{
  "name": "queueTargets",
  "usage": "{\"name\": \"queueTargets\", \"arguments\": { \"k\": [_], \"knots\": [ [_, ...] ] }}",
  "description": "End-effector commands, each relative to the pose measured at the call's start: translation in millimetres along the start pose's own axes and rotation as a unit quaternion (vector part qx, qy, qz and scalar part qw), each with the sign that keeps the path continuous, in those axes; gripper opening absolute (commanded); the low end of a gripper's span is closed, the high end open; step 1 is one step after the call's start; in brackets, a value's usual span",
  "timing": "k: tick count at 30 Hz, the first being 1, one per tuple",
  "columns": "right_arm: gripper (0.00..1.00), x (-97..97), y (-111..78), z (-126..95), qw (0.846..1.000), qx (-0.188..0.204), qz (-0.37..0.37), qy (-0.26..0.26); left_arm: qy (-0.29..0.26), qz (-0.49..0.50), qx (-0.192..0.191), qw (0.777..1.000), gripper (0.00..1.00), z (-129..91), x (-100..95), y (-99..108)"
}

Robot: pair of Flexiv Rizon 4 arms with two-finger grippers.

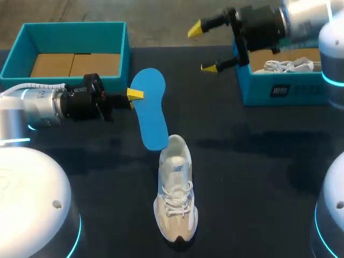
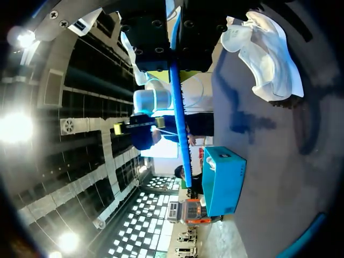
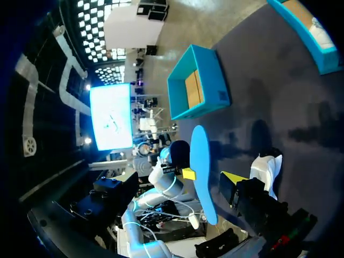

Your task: Take the shoe out of the shoebox, open the shoe tongue, remove and reinsert the insole, then place the shoe into the shoebox

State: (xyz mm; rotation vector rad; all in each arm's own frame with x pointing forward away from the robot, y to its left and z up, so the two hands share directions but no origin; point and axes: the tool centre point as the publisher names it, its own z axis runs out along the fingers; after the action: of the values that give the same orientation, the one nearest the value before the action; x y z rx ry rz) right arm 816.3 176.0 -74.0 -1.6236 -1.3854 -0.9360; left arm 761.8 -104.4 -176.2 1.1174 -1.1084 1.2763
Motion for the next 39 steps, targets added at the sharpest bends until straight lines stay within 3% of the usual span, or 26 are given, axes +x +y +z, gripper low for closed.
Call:
{"name": "queueTargets", "arguments": {
  "k": [1,11,18,39],
  "knots": [
    [1.00,27.4,-10.8,-1.5,0.981,-0.015,0.009,-0.191,0.000,0.000,0.000,1.000,0.00,-0.2,-0.3,0.5],
    [1.00,63.3,-22.6,4.9,0.946,-0.017,0.031,-0.322,0.000,0.000,0.000,1.000,0.00,-0.2,-0.3,0.5],
    [1.00,77.3,-31.5,13.1,0.914,-0.019,0.048,-0.402,0.000,0.000,0.000,1.000,0.00,-0.2,-0.3,0.5],
    [1.00,84.4,-67.8,56.2,0.861,0.016,-0.012,-0.509,0.000,0.000,0.000,1.000,0.00,-0.2,-0.3,0.5]
  ]
}}
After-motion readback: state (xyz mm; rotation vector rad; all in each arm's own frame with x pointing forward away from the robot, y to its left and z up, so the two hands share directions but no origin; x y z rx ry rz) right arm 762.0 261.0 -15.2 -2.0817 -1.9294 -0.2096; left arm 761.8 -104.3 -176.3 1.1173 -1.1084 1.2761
